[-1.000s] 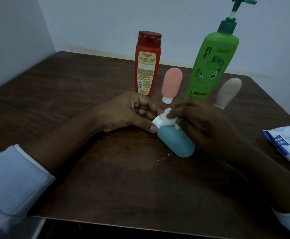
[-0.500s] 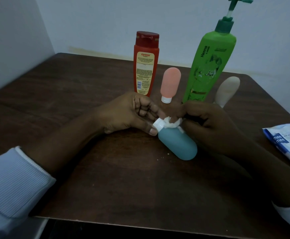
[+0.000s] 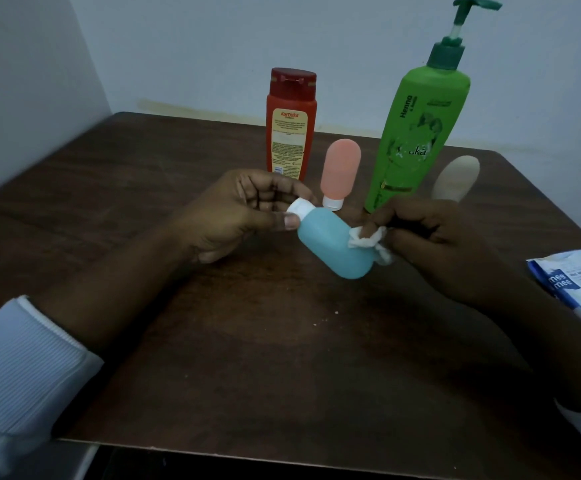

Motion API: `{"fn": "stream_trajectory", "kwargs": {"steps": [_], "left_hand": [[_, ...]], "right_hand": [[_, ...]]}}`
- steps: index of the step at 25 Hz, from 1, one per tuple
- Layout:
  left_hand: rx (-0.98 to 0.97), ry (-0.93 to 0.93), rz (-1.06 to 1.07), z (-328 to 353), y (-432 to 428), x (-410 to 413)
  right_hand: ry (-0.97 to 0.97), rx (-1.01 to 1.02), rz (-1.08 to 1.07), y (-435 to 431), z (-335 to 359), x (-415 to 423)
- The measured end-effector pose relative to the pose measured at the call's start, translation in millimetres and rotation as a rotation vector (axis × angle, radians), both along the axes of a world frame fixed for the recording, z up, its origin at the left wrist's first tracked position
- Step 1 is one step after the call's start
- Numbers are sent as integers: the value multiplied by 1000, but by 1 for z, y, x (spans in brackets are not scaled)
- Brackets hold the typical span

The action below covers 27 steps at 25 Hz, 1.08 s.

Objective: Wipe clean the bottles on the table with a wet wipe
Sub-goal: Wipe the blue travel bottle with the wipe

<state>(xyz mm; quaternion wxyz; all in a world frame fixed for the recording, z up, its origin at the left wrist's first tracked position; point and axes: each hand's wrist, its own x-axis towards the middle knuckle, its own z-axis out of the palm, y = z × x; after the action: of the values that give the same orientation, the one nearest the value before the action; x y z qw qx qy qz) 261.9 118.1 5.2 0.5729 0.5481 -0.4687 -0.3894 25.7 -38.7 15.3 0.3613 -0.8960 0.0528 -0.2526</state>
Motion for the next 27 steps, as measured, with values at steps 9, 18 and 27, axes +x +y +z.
{"fn": "stream_trajectory", "kwargs": {"steps": [9, 18, 27], "left_hand": [[-99, 301, 170, -1, -6, -5], [-103, 334, 193, 0, -8, -9], [5, 137, 134, 0, -6, -19]], "right_hand": [[-74, -266, -149, 4, 6, -2], [-234, -202, -233, 1, 3, -1], [-344, -233, -380, 4, 0, 0]]}}
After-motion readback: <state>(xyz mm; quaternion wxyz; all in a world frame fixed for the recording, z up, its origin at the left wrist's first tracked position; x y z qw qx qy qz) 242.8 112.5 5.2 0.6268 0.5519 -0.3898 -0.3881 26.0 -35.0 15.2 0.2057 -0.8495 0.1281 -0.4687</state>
